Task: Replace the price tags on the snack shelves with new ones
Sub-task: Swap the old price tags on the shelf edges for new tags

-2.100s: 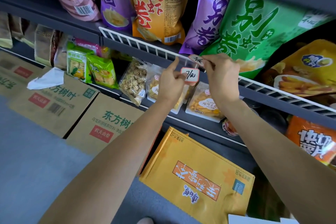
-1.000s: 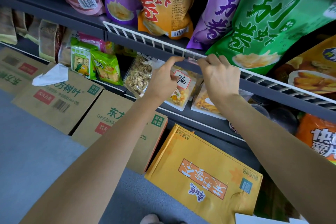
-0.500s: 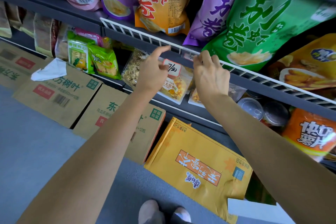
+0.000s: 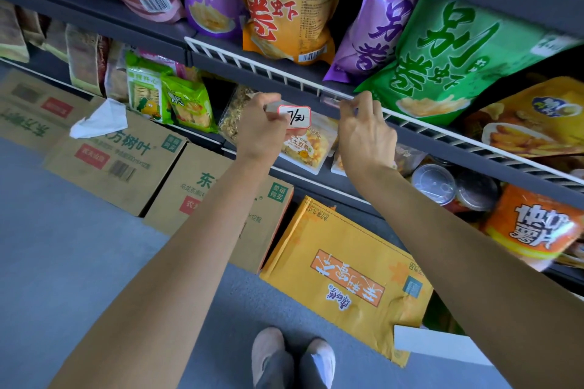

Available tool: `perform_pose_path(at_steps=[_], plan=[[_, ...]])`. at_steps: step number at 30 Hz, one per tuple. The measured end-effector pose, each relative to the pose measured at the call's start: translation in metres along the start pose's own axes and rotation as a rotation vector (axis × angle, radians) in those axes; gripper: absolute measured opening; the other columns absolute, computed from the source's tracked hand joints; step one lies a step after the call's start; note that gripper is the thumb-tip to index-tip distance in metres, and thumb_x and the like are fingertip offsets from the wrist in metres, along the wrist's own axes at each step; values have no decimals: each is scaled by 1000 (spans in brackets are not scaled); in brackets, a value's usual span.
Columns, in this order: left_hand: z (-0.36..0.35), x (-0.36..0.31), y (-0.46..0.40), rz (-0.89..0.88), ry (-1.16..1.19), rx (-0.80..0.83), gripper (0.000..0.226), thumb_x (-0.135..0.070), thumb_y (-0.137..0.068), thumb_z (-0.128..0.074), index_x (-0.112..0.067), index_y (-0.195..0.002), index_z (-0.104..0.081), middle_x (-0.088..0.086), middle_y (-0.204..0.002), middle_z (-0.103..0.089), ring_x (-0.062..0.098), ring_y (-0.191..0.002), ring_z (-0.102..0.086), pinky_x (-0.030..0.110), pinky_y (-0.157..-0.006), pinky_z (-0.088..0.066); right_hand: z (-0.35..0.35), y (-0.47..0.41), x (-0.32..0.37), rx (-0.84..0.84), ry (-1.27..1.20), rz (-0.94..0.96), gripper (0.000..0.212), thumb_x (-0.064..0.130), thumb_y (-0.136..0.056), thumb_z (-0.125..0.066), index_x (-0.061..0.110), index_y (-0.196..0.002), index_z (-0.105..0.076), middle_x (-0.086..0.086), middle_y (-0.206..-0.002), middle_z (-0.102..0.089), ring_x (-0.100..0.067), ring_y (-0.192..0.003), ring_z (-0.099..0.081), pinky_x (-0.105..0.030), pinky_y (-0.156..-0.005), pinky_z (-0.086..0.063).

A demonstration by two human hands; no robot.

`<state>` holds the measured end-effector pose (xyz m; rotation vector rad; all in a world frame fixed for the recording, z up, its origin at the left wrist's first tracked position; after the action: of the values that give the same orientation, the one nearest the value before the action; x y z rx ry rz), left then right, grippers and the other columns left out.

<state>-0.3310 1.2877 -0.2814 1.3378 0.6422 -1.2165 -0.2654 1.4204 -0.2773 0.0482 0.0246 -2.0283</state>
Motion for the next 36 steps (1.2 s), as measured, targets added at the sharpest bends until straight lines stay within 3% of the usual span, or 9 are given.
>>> perform_pose_path(at_steps=[7,11,15,18,21,23,27,34,36], plan=[[0,-3,-3,-74,-171,14,34,-4,-91,-52,-14,-123,-53,13,-105,-67,21,-88,-69,39,-81,-57,4,-7,2,-35,-14,-14,31,-14,-78,-55,-5,-108,-55,-17,-119,-44,-32,-103,-45,-31,-56,-31],[-4,-8,-2,-163,-276,58,27,-4,-91,-52,-11,-116,-59,12,-107,-68,19,-91,-68,37,-78,-58,7,-17,3,-80,5,56,27,-20,-57,-64,-6,-80,-63,-22,-86,-57,-35,-77,-56,-28,-51,-29],[-7,-7,-4,-197,-316,72,24,-5,-92,-52,-10,-114,-61,11,-106,-70,18,-93,-68,33,-78,-58,10,-25,1,-45,93,130,31,-14,-64,-66,-2,-91,-60,-18,-89,-60,-31,-82,-58,-29,-52,-28],[-7,-5,-4,-197,-305,70,24,-4,-92,-52,-10,-113,-61,11,-106,-70,19,-94,-68,35,-80,-58,15,-21,-1,-62,146,96,46,-15,-46,-73,-1,-89,-60,-16,-69,-61,-29,-60,-60,-24,-47,-24],[-9,-3,-2,-196,-294,77,23,-5,-92,-52,-10,-113,-61,11,-107,-70,19,-93,-68,36,-81,-57,12,-26,-7,-103,54,60,41,-17,-69,-57,-1,-107,-51,-17,-81,-61,-33,-72,-62,-29,-47,-24],[-9,-3,0,-191,-294,84,23,-5,-92,-52,-9,-112,-61,11,-107,-69,18,-92,-68,34,-80,-57,15,-30,-8,-73,32,24,32,-14,-79,-47,0,-108,-51,-18,-94,-62,-35,-85,-62,-29,-49,-22],[-6,-6,3,-194,-289,75,21,-4,-92,-51,-8,-111,-61,11,-105,-69,17,-88,-69,36,-79,-58,19,-31,-5,-14,49,49,29,-14,-80,-46,-1,-105,-56,-19,-103,-57,-34,-91,-58,-34,-60,-30],[0,-15,7,-215,-285,76,18,-6,-94,-50,-6,-108,-60,12,-103,-70,20,-84,-70,40,-79,-57,23,-31,-3,22,38,43,31,-13,-81,-51,0,-108,-55,-18,-111,-52,-34,-93,-59,-34,-61,-33],[1,-18,13,-226,-284,73,15,-6,-94,-49,-5,-104,-60,12,-103,-70,18,-79,-71,38,-76,-58,23,-25,-7,15,-36,2,24,-4,-87,-51,3,-109,-58,-16,-110,-53,-32,-92,-60,-33,-61,-33]])
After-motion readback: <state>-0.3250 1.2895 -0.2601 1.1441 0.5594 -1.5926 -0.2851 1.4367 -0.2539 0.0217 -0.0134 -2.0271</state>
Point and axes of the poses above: each hand's wrist, its own y-axis away from the middle knuckle, its own z-axis out of the back of the hand, x = y × z, the point moved 4 cm from there along -y, towards the middle knuckle
